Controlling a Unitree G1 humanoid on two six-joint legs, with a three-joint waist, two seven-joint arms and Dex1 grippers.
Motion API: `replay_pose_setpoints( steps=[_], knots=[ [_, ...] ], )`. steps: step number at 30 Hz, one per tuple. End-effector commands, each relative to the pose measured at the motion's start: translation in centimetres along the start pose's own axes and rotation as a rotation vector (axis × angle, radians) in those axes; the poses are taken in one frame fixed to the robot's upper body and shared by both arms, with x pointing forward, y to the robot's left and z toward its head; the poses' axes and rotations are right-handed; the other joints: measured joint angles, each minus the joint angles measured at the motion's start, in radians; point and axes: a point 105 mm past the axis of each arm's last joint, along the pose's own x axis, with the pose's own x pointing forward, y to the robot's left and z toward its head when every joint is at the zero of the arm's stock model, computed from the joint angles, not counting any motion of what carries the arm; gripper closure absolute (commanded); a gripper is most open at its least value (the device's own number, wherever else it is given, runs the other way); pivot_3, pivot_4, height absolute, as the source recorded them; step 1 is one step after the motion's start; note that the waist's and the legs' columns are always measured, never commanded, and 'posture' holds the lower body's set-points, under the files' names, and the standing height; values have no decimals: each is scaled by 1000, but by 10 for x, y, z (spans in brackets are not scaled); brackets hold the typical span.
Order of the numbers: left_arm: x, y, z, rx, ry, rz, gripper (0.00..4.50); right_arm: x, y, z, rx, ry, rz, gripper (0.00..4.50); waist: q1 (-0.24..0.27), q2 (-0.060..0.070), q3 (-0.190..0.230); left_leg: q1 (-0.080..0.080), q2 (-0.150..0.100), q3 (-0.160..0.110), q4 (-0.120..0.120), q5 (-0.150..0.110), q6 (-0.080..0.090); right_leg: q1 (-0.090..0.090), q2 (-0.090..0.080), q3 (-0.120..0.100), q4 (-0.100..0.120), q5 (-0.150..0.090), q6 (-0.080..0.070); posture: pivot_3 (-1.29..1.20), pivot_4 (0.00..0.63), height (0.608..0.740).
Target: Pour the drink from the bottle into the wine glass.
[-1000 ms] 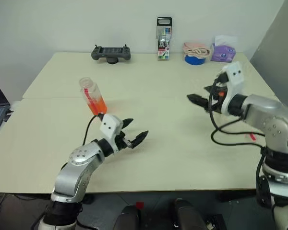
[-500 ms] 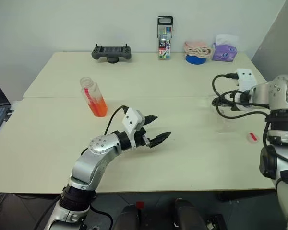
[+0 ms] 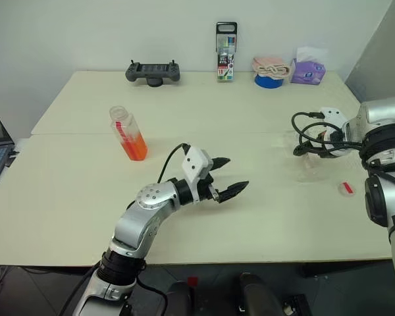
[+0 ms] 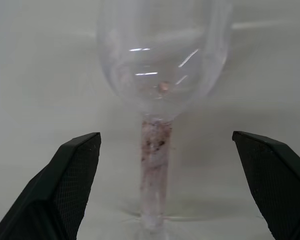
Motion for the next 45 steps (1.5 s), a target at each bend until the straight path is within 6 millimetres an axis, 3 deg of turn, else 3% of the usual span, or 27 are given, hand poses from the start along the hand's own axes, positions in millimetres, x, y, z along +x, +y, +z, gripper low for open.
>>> replay_pose_setpoints(
  steps=[1,9,12,15,17,18,20,22,23,28,33,40,45],
  knots=[
    [3,-8,12,38,-32,-32,116,-5,-2,12,-28,-49,-11,597,-1,0,0,0,0,0,0,0,0,0,0,0,0,0,0,0,150,740],
    [0,-3,9,54,-19,2,116,2,2,7,-68,-19,-4,3438,0,0,0,0,0,0,0,0,0,0,0,0,1,0,0,0,150,740],
    [0,-2,9,63,-22,11,116,4,1,3,-79,0,-7,4315,0,0,0,0,0,0,0,0,0,0,0,0,1,0,0,0,150,740],
    [0,-2,9,68,-22,13,116,2,0,6,-98,-11,-17,4317,-1,0,0,1,0,0,0,0,0,0,0,0,1,0,0,0,150,740],
    [-2,5,9,85,-17,44,116,-7,7,29,-172,-110,-6,4317,-1,0,0,1,0,0,0,0,0,0,0,0,1,0,0,0,150,740],
    [-4,9,9,89,-18,66,116,-15,16,43,-202,-174,22,4317,-1,1,0,1,0,0,0,0,0,0,0,1,1,0,0,0,150,740],
    [-19,30,11,68,-39,189,116,-37,52,79,-284,-389,149,4317,-10,2,1,1,0,1,0,0,0,0,0,2,1,0,0,0,150,740],
    [-41,47,6,5,-52,307,116,-49,83,95,-402,-650,193,4317,-25,3,1,1,1,4,-1,0,0,-3,0,4,3,0,0,0,150,740],
    [-46,50,4,-15,-53,331,116,-53,89,96,-427,-734,185,4317,-27,3,1,1,2,3,-1,0,0,-3,1,4,4,0,0,0,150,740],
    [-85,52,1,-86,-38,389,116,-30,145,63,-364,-1024,242,4317,-20,1,-1,1,6,-5,-2,0,0,-2,3,-3,5,-1,1,0,150,740],
    [-105,51,8,-81,7,406,116,-14,196,36,-326,-1174,297,4317,-6,2,1,-4,6,-3,1,4,-7,-6,0,-1,6,2,-1,0,150,740],
    [-110,51,11,-73,34,414,116,0,242,21,-297,-1187,371,4317,-6,2,1,5,1,-3,0,4,-7,2,1,-1,3,3,0,0,150,740],
    [-104,48,12,-73,38,401,116,32,269,-7,-310,-1079,414,4317,-13,2,1,8,3,-2,-1,5,-8,2,4,0,6,3,-1,0,150,740]
  ],
)
